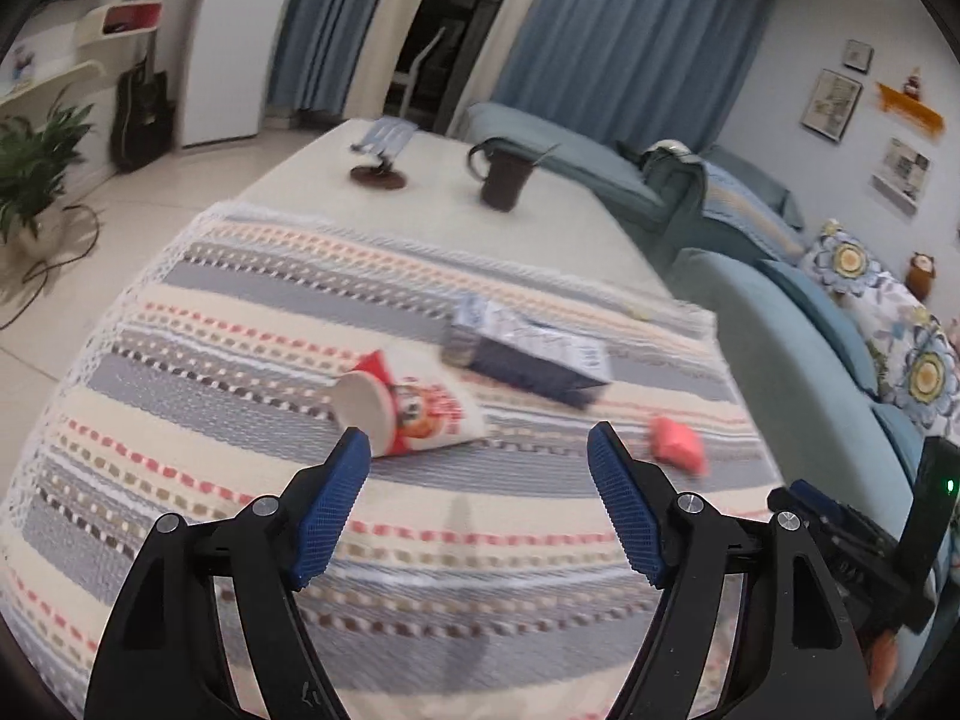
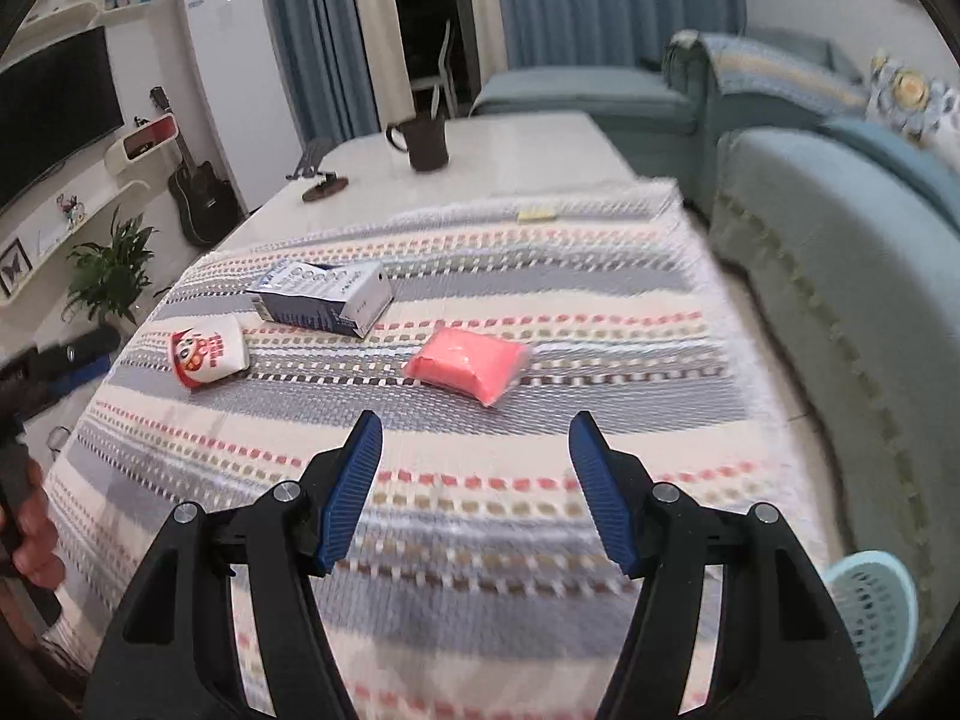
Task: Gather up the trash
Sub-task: 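Grasp the red-white paper cup with the left tool while the right tool grasps the pink packet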
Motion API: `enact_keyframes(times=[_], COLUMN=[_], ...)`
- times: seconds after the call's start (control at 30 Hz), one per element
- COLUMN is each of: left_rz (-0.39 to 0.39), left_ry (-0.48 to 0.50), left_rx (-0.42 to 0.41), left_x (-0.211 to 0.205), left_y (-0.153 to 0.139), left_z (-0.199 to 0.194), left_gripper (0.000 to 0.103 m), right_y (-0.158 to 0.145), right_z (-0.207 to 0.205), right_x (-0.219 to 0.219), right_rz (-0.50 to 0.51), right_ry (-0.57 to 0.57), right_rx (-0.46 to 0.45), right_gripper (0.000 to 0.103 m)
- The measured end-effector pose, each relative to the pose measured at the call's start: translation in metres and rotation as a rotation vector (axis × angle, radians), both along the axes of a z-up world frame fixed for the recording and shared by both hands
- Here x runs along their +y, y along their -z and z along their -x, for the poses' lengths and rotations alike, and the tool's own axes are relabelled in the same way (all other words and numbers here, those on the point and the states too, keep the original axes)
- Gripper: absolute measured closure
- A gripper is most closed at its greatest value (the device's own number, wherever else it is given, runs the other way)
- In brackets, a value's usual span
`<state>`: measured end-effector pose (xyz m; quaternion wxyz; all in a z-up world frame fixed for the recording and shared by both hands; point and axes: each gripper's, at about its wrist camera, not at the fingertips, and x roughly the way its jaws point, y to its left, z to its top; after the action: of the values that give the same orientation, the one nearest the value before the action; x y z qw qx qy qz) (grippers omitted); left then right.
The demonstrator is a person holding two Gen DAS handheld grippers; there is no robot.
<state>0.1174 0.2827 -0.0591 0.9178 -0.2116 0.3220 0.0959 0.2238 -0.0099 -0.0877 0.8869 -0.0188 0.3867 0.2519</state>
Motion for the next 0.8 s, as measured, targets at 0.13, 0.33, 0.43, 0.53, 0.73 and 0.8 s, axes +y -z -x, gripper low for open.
enact_keyframes(times=[0.13,0.33,0.43,0.53,0.73,0.8], left_rz=[0.007,0.055,0.069,0.072,0.093,0.083], left_ry=[-0.011,-0.048,-0.055,-0.054,-0.077,-0.081], left_rx=[0.016,0.043,0.042,0.05,0.079,0.106], left_x=[0.013,0.036,0.041,0.043,0.05,0.05], left_y=[0.016,0.041,0.05,0.06,0.069,0.073], left_z=[-0.008,-0.034,-0.041,-0.048,-0.064,-0.071], left_gripper=[0.03,0.028,0.028,0.028,0.028,0.031], right_y=[0.014,0.034,0.048,0.05,0.057,0.058], right_z=[-0.024,-0.052,-0.061,-0.067,-0.075,-0.076], right_x=[0.022,0.043,0.046,0.045,0.042,0.045], right_rz=[0.054,0.126,0.127,0.117,0.096,0.108], right_ry=[-0.014,-0.045,-0.039,-0.038,-0.042,-0.043], right_rx=[-0.004,0.005,0.048,0.062,0.117,0.116], right_gripper=[0.042,0.042,0.042,0.042,0.038,0.038])
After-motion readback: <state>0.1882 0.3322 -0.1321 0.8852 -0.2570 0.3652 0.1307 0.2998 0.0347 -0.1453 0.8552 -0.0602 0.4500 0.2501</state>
